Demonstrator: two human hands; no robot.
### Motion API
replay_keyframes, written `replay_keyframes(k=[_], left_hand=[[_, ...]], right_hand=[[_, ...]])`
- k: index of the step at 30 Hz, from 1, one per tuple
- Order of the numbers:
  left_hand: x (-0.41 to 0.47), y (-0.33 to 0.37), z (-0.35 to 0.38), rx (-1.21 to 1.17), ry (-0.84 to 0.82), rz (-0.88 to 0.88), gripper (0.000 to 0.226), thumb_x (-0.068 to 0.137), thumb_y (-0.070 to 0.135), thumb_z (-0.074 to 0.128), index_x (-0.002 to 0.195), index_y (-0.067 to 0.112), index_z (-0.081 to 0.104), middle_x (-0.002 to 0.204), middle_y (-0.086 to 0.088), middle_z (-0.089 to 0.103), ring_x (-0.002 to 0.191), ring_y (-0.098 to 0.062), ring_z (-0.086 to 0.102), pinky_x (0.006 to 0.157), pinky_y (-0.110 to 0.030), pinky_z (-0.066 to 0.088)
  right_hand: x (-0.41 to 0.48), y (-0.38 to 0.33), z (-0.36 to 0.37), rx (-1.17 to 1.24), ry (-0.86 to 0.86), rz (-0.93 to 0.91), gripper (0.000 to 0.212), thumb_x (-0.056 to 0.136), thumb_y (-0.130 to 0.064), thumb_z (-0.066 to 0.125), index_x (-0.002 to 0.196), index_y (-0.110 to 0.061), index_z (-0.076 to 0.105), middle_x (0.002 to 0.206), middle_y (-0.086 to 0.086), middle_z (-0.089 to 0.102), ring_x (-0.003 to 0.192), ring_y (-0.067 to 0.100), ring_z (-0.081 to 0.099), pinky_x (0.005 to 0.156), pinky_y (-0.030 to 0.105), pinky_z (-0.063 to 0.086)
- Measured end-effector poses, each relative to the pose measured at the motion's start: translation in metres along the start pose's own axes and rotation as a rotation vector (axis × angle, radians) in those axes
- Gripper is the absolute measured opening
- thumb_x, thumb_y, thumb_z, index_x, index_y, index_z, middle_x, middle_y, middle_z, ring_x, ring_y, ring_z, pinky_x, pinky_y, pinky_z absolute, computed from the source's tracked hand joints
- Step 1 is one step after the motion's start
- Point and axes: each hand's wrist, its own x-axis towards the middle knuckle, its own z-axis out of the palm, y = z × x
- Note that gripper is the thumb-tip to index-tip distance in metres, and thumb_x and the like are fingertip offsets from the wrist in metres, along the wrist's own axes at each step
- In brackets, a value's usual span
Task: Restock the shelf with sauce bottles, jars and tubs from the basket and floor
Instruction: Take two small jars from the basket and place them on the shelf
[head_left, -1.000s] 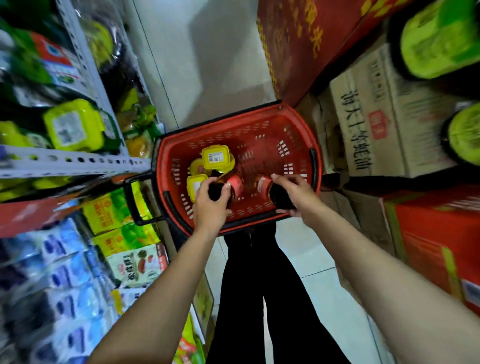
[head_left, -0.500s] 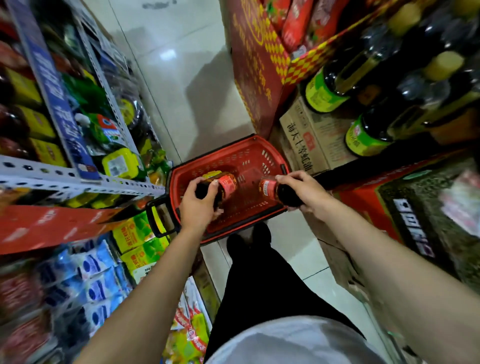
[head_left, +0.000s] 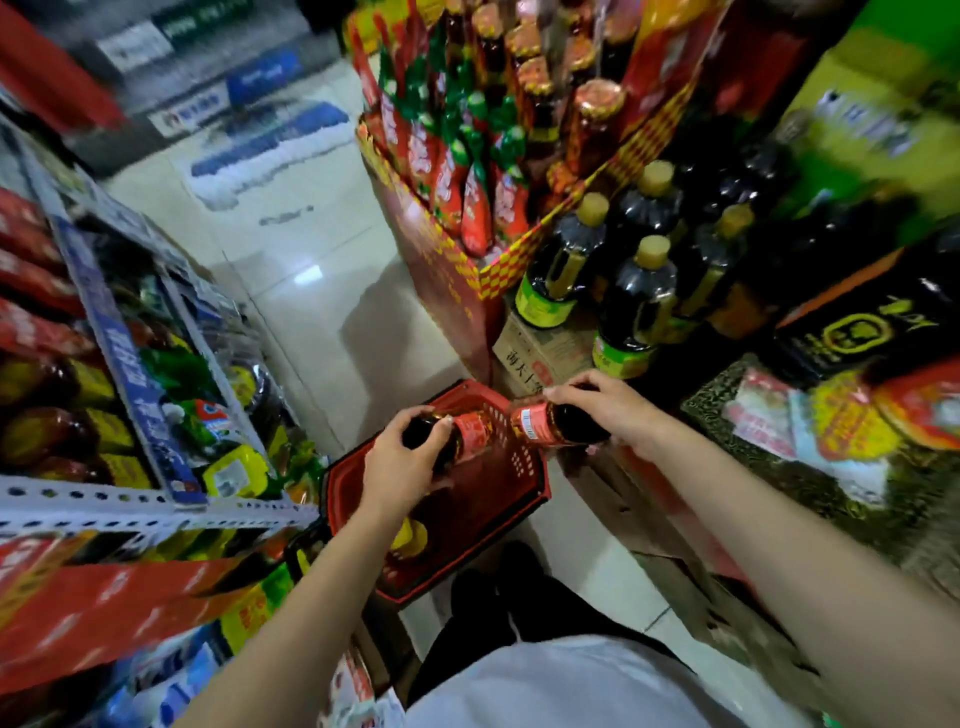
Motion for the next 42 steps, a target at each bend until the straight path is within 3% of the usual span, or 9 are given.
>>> replay_keyframes(k=[4, 6, 12, 15, 20, 23, 30, 34, 42], left_hand=[[0.012, 0.015, 0.004, 0.123, -0.14, 0.124, 0.044, 0.06, 0.069, 0.06, 0.092, 0.038, 0.063, 0.1, 0.002, 0.066, 0.1, -0.022, 0.063, 0.078, -0.048, 0.056], [0.019, 0.019, 0.007, 0.123, -0.217, 0.137, 0.042, 0.056, 0.071, 0.061, 0.087, 0.043, 0.062, 0.098, 0.006, 0.065, 0.1, -0.023, 0.063, 0.079, -0.05, 0.055], [0.013, 0.047, 0.018, 0.157, -0.401, 0.215, 0.006, 0.08, 0.042, 0.066, 0.084, 0.041, 0.063, 0.102, -0.005, 0.064, 0.09, -0.022, 0.065, 0.065, -0.045, 0.059], [0.007, 0.053, 0.028, 0.151, -0.515, 0.229, 0.009, 0.083, 0.034, 0.064, 0.092, 0.032, 0.062, 0.106, -0.005, 0.06, 0.091, -0.021, 0.064, 0.062, -0.043, 0.059], [-0.01, 0.06, 0.054, 0.231, -0.656, 0.272, 0.015, 0.082, 0.034, 0.066, 0.095, 0.029, 0.062, 0.116, -0.008, 0.053, 0.091, -0.021, 0.062, 0.062, -0.045, 0.059], [-0.031, 0.062, 0.075, 0.276, -0.731, 0.297, 0.018, 0.084, 0.028, 0.065, 0.101, 0.024, 0.061, 0.115, -0.008, 0.053, 0.083, -0.013, 0.061, 0.062, -0.043, 0.059], [-0.091, 0.062, 0.121, 0.392, -0.907, 0.417, 0.019, 0.086, 0.028, 0.062, 0.103, 0.021, 0.061, 0.12, -0.004, 0.047, 0.063, -0.002, 0.059, 0.064, -0.045, 0.059], [-0.136, 0.053, 0.152, 0.439, -1.0, 0.432, 0.026, 0.085, 0.028, 0.064, 0.109, 0.018, 0.062, 0.114, -0.003, 0.049, 0.049, 0.0, 0.063, 0.07, -0.051, 0.057], [-0.261, 0.022, 0.207, 0.597, -1.198, 0.55, 0.013, 0.086, 0.028, 0.063, 0.098, 0.028, 0.061, 0.103, -0.002, 0.053, 0.05, -0.023, 0.067, 0.058, -0.039, 0.059]], right_hand=[[-0.032, -0.002, -0.016, 0.011, 0.109, -0.013, 0.041, 0.083, -0.044, 0.061, 0.113, -0.016, 0.052, 0.089, -0.005, 0.05, 0.067, 0.004, 0.048, 0.044, 0.021, 0.039], [-0.045, 0.002, -0.021, 0.053, 0.161, 0.002, 0.042, 0.084, -0.045, 0.06, 0.114, -0.017, 0.051, 0.086, -0.006, 0.049, 0.064, 0.006, 0.049, 0.043, 0.02, 0.04], [-0.083, 0.032, -0.023, 0.229, 0.353, 0.047, 0.045, 0.081, -0.052, 0.061, 0.108, -0.017, 0.055, 0.093, 0.001, 0.06, 0.049, 0.014, 0.058, 0.037, 0.017, 0.037], [-0.104, 0.052, -0.021, 0.354, 0.452, 0.084, 0.044, 0.081, -0.049, 0.061, 0.11, -0.017, 0.057, 0.086, 0.0, 0.06, 0.039, 0.005, 0.056, 0.032, 0.013, 0.03], [-0.143, 0.094, -0.016, 0.513, 0.583, 0.13, 0.047, 0.077, -0.054, 0.063, 0.109, -0.021, 0.06, 0.097, 0.0, 0.061, 0.067, 0.014, 0.059, 0.052, 0.024, 0.043], [-0.168, 0.117, -0.012, 0.666, 0.665, 0.124, 0.043, 0.079, -0.046, 0.064, 0.111, -0.018, 0.06, 0.095, 0.0, 0.062, 0.075, 0.01, 0.06, 0.048, 0.018, 0.043], [-0.23, 0.171, -0.003, 0.758, 0.837, 0.184, 0.036, 0.084, -0.044, 0.059, 0.106, -0.016, 0.06, 0.088, 0.003, 0.06, 0.063, 0.016, 0.057, 0.044, 0.02, 0.041], [-0.275, 0.212, 0.001, 0.832, 0.935, 0.187, 0.028, 0.083, -0.042, 0.061, 0.102, -0.021, 0.062, 0.081, 0.0, 0.06, 0.041, 0.007, 0.054, 0.038, 0.014, 0.033], [-0.377, 0.311, 0.009, 0.947, 1.138, 0.184, 0.03, 0.079, -0.044, 0.065, 0.101, -0.024, 0.063, 0.092, 0.001, 0.062, 0.066, 0.016, 0.059, 0.043, 0.021, 0.04]])
